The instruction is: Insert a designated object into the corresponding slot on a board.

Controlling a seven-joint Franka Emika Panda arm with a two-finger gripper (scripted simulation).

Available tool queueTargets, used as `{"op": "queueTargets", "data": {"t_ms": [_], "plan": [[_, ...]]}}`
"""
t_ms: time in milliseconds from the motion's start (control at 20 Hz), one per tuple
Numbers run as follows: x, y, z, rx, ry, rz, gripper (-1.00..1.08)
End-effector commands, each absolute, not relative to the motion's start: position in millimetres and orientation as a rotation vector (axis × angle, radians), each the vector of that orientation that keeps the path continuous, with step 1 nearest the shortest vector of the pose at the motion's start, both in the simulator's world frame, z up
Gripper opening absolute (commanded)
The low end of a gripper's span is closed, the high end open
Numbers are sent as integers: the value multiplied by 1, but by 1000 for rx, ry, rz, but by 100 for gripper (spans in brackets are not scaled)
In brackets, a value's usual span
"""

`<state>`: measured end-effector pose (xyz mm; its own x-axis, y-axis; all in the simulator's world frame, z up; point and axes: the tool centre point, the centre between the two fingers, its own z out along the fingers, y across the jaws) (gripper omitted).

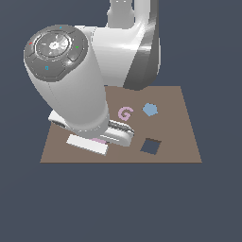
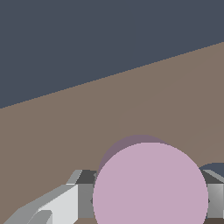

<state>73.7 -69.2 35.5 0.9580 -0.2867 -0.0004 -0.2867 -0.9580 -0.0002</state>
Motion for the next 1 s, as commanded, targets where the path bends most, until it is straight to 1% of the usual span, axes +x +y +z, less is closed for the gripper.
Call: {"op": "queueTargets", "data": {"t_ms": [0,450,950], "plan": [[68,-82,37,-3081,612,0,-100],[47,-110,40,-2974,1011,1,-100],[35,-120,41,-2915,1170,2,-100]]}}
